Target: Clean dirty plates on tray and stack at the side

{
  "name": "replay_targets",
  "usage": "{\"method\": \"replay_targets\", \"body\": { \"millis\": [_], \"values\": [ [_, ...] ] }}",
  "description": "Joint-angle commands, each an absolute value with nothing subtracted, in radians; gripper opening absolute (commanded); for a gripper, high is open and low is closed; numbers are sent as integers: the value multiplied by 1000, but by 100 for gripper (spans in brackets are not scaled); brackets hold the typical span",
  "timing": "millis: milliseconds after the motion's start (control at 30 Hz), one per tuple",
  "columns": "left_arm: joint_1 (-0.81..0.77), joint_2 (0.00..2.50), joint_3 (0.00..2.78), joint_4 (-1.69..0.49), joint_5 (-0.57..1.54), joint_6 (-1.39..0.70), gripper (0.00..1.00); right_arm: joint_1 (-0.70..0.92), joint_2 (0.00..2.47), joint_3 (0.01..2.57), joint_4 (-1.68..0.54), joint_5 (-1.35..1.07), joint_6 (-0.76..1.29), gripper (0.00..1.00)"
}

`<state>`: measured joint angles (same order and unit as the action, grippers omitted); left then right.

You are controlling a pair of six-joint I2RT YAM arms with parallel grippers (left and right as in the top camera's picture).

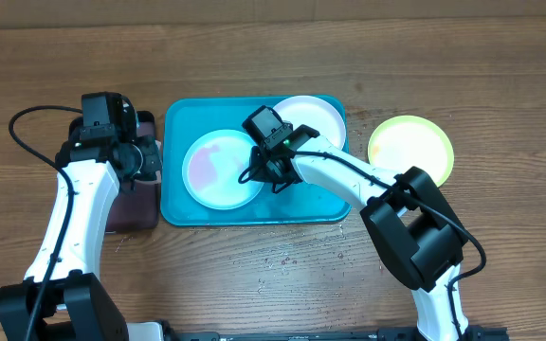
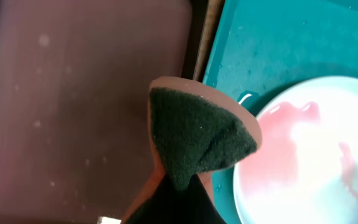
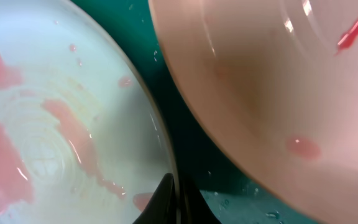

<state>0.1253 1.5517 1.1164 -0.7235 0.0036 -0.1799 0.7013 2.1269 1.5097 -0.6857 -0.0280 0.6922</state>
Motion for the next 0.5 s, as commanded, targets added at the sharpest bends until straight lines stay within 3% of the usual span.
{"method": "replay_targets", "body": {
  "millis": [0, 367, 467],
  "values": [
    [124, 1589, 1099, -702, -4, -126, 4, 707, 2049, 1541, -702, 42, 586, 4],
    [125, 1740, 1099, -657, -14, -108, 4, 723, 1887, 1541, -724, 379, 383, 4],
    [125, 1774, 1099, -646, -14, -108, 4, 768, 1881, 1542, -725, 568, 324, 4]
  ]
}}
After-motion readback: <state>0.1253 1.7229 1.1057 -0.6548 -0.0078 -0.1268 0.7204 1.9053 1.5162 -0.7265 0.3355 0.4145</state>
